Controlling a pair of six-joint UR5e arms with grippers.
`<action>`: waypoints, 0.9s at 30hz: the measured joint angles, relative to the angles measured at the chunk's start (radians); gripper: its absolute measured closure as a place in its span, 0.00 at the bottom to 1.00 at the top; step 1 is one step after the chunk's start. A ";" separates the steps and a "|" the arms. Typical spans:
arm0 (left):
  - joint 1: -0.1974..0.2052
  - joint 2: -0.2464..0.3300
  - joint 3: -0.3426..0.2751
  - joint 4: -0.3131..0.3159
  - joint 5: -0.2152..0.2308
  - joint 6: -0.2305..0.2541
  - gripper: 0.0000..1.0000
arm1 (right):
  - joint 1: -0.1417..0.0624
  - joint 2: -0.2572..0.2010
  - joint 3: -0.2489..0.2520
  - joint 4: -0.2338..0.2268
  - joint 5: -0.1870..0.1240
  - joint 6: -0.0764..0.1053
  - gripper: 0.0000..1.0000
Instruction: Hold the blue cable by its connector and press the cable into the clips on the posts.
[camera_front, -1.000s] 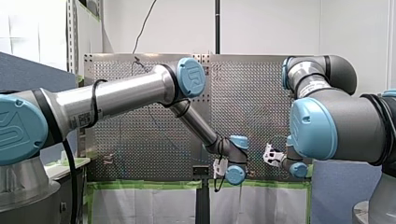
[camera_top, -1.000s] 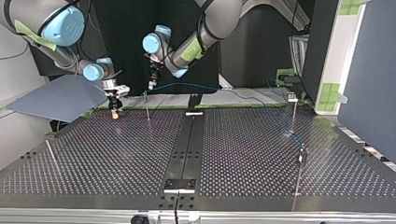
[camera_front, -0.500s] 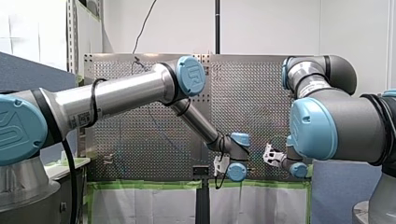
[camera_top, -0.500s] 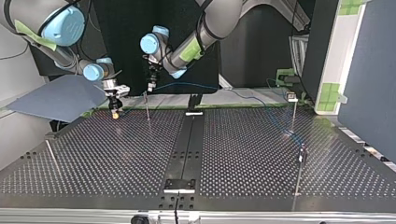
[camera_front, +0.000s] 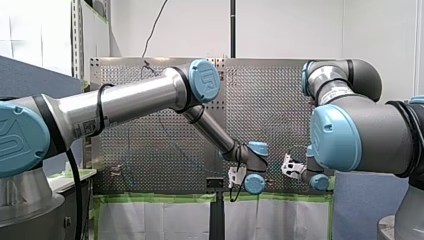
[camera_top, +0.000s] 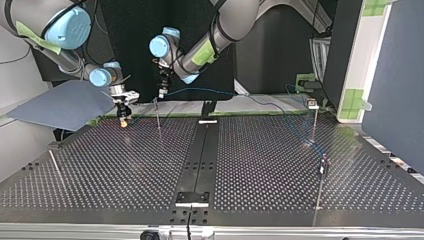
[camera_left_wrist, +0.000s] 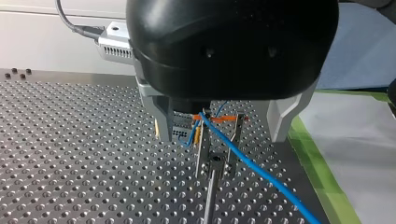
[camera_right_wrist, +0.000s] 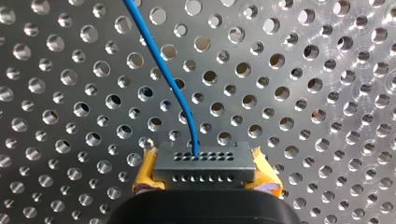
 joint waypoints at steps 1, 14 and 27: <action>0.000 0.000 0.000 0.000 0.000 0.000 0.00 | 0.000 0.000 0.000 0.000 0.001 -0.002 1.00; 0.000 0.000 0.002 0.000 0.000 -0.001 0.00 | 0.010 0.001 0.000 0.005 0.005 -0.029 1.00; -0.001 0.000 0.004 0.001 0.036 -0.003 0.00 | 0.009 0.001 0.000 0.005 0.006 -0.026 1.00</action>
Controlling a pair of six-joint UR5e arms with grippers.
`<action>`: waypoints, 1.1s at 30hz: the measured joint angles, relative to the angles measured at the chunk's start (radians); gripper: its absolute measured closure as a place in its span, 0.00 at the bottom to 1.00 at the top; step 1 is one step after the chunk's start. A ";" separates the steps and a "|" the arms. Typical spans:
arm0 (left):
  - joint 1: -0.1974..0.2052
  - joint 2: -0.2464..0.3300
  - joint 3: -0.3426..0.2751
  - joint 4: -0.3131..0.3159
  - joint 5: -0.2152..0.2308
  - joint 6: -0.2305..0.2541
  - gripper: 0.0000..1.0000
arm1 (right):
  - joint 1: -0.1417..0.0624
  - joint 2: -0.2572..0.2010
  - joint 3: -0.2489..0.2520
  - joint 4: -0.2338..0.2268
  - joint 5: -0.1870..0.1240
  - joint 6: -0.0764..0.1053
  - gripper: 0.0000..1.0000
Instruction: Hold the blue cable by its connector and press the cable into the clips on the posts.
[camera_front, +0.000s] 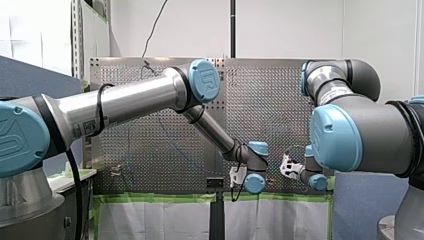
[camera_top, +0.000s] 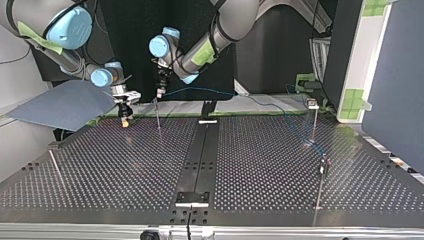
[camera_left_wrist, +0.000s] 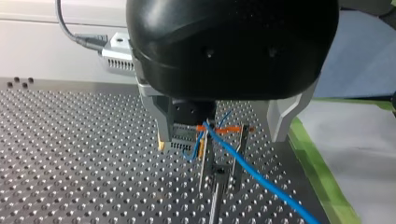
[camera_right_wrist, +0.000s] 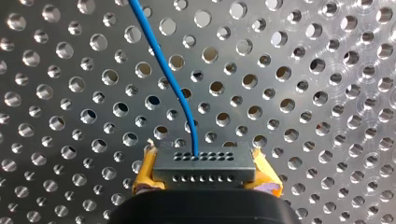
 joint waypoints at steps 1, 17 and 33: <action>0.000 0.000 0.000 0.000 0.004 0.000 0.00 | 0.000 0.000 0.000 0.000 0.000 0.000 1.00; 0.002 0.000 0.001 -0.001 0.014 -0.004 0.00 | 0.002 0.001 0.000 -0.005 0.000 0.004 1.00; -0.001 0.000 0.001 -0.002 0.011 -0.005 0.00 | 0.001 0.001 0.000 -0.005 -0.004 0.006 1.00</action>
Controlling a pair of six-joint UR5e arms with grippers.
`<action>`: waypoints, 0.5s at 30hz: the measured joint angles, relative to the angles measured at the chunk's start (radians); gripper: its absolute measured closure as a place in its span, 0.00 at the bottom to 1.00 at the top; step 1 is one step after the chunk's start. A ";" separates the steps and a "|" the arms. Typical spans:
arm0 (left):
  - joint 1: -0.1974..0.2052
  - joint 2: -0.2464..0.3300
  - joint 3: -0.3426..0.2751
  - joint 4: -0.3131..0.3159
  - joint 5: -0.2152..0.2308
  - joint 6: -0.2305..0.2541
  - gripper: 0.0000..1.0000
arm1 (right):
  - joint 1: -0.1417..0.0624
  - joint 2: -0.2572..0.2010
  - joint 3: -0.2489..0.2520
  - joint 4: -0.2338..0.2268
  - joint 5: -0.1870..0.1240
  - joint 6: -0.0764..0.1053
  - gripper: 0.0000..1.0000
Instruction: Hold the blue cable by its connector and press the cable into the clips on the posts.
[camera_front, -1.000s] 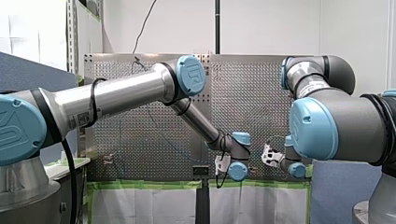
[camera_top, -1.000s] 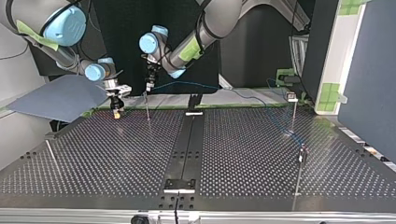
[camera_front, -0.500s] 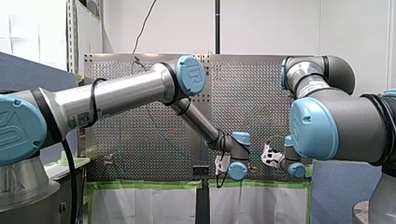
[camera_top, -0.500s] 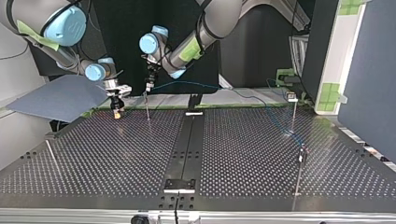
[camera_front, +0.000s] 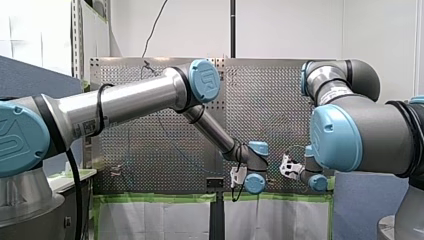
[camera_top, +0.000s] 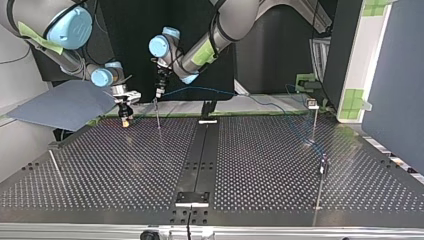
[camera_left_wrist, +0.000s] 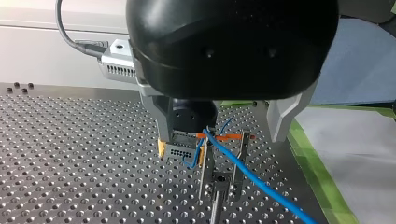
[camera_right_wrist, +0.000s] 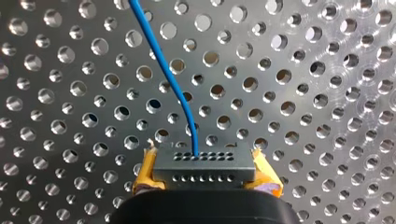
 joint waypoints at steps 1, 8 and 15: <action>0.000 0.000 0.000 0.000 0.000 0.000 0.00 | 0.000 0.000 0.000 0.000 0.000 0.000 1.00; 0.000 0.000 -0.001 0.000 -0.001 -0.001 0.00 | 0.001 0.000 0.000 0.000 0.000 -0.001 1.00; 0.000 0.000 -0.019 -0.010 -0.004 -0.004 0.00 | 0.002 0.000 0.001 0.005 0.009 -0.006 1.00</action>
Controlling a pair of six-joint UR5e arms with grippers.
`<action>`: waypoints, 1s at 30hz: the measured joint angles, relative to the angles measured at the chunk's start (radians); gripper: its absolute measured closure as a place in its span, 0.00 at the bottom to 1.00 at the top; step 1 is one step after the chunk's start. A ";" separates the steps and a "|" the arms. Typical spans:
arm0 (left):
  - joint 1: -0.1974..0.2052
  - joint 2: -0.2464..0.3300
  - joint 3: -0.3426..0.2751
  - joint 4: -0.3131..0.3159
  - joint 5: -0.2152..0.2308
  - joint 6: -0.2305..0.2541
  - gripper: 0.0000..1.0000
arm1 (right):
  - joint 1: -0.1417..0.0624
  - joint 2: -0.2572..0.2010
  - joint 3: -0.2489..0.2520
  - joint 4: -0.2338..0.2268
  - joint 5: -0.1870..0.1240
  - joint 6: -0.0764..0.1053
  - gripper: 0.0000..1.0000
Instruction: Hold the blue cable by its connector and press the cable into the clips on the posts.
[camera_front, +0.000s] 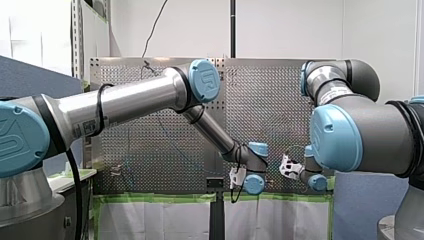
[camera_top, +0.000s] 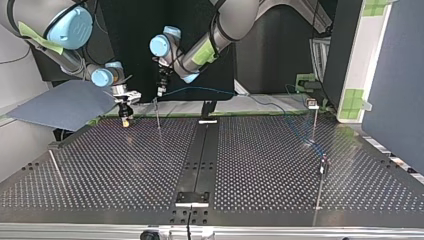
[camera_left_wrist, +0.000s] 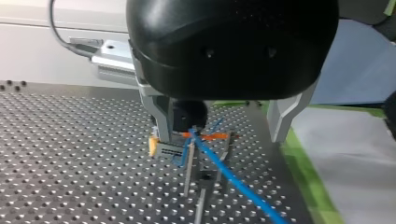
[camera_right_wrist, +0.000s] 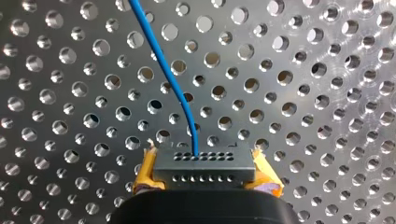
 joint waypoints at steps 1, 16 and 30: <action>0.000 0.000 -0.005 -0.001 0.000 0.000 0.00 | 0.000 0.000 0.002 0.003 0.005 -0.003 1.00; -0.021 0.094 -0.124 0.048 -0.001 0.002 0.00 | -0.010 -0.002 0.093 0.033 -0.019 -0.117 1.00; -0.044 0.107 -0.244 -0.026 -0.028 -0.005 0.00 | -0.025 -0.041 0.167 -0.015 -0.056 -0.165 1.00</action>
